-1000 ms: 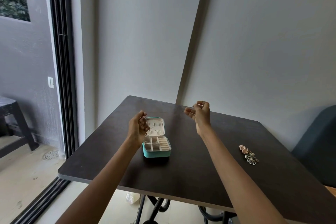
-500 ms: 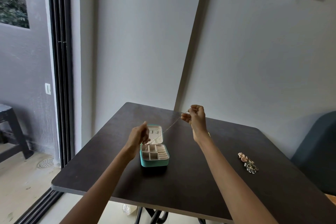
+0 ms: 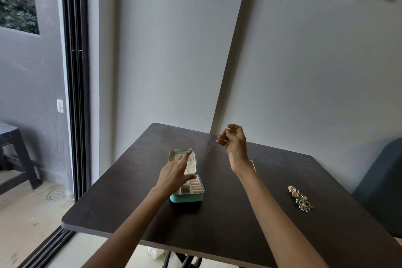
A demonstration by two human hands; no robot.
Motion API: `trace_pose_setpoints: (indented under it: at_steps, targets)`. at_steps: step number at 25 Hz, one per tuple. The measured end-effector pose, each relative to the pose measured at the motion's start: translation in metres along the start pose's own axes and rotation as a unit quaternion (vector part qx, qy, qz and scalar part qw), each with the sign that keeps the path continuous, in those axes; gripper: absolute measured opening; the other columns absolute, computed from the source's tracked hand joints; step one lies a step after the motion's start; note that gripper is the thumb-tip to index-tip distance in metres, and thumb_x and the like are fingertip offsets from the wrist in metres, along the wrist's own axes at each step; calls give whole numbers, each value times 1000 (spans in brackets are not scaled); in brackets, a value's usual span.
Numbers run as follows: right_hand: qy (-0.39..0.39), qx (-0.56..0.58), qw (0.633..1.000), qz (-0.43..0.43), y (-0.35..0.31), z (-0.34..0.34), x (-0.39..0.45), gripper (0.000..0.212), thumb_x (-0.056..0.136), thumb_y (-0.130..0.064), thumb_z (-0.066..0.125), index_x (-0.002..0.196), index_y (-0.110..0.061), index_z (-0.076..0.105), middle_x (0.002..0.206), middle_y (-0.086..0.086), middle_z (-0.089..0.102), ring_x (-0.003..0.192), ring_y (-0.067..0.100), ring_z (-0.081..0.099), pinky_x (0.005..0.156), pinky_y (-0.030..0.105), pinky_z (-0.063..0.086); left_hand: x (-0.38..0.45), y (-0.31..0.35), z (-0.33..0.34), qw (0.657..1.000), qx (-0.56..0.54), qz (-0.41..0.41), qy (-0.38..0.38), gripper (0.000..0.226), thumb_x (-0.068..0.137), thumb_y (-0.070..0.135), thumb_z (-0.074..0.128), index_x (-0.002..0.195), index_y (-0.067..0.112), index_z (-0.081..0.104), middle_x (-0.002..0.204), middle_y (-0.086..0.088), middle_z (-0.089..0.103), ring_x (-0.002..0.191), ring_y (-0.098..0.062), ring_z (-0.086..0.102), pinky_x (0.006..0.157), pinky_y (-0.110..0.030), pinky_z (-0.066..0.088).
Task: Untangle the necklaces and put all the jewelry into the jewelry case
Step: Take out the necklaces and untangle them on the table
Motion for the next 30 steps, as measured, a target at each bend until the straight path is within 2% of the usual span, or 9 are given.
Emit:
trace_pose_setpoints:
  at_steps: [2, 5, 9, 14, 17, 20, 24, 28, 30]
  targets:
    - [-9, 2, 1000, 1, 2, 0, -1, 21, 97, 2, 37, 93, -14, 49, 74, 5, 51, 65, 15, 55, 65, 27, 49, 0, 1, -4, 999, -25, 0, 26, 85, 83, 43, 65, 149, 21, 16, 150, -5, 32, 123, -27, 50, 98, -35, 41]
    - [-11, -4, 1000, 2, 6, -1, -2, 20, 97, 1, 38, 93, -15, 50, 75, 5, 52, 67, 15, 55, 64, 26, 49, -2, 3, -10, 997, -17, -5, 79, 87, 84, 43, 64, 150, 19, 12, 157, -8, 13, 143, -24, 23, 116, -39, 13]
    - [-5, 17, 1000, 5, 11, -1, -5, 21, 97, 1, 37, 92, -15, 50, 74, 5, 50, 66, 15, 53, 65, 27, 49, -6, 7, -13, 987, -77, -34, 135, 101, 78, 51, 66, 150, 21, 3, 158, -9, -3, 147, -26, 2, 112, -44, -11]
    - [41, 181, 980, 69, 22, -6, -8, 23, 96, 0, 36, 86, -15, 50, 65, 0, 46, 54, 11, 45, 64, 29, 48, -9, 11, -17, 967, -154, -54, 194, 112, 69, 54, 72, 146, 31, -6, 158, -9, 4, 146, -23, 4, 114, -46, -6]
    - [65, 147, 983, 92, 27, -8, -8, 24, 94, 1, 36, 84, -16, 50, 67, 0, 42, 50, 9, 36, 59, 24, 38, -9, 8, -14, 965, -167, -95, 177, 111, 68, 55, 73, 149, 21, 6, 154, -9, 14, 144, -24, 13, 115, -47, 5]
    - [45, 115, 988, 95, 29, -4, -9, 24, 94, 2, 34, 86, -14, 49, 65, 0, 41, 46, 8, 35, 52, 23, 36, -9, 4, -11, 977, -111, -97, 155, 81, 77, 53, 66, 144, 26, 30, 141, -3, 36, 130, -19, 35, 103, -37, 19]
    - [-8, 80, 992, 94, 27, 7, -10, 24, 95, 4, 34, 85, -13, 47, 65, 1, 39, 46, 7, 36, 47, 20, 35, -10, 11, -13, 986, -61, -62, 143, 24, 88, 46, 56, 105, 34, 68, 106, 11, 64, 103, -13, 53, 78, -30, 17]
    - [-28, 73, 993, 93, 28, 13, -11, 23, 95, 3, 34, 86, -13, 48, 65, 1, 39, 47, 8, 39, 49, 20, 34, -10, 17, -13, 992, 16, -28, 122, 24, 88, 49, 54, 98, 35, 71, 99, 13, 64, 96, -11, 53, 74, -30, 14]
    - [-40, 64, 993, 93, 29, 15, -12, 23, 95, 3, 34, 87, -13, 48, 65, 1, 39, 48, 8, 40, 49, 20, 36, -8, 21, -13, 994, -10, -6, 109, 21, 87, 47, 57, 95, 34, 71, 100, 14, 64, 97, -9, 52, 79, -31, 18]
Point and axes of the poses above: each hand's wrist, its own x-axis towards the middle knuckle, its own z-axis out of the palm, y = z × x, the point moved 4 cm from there along x, towards the middle knuckle
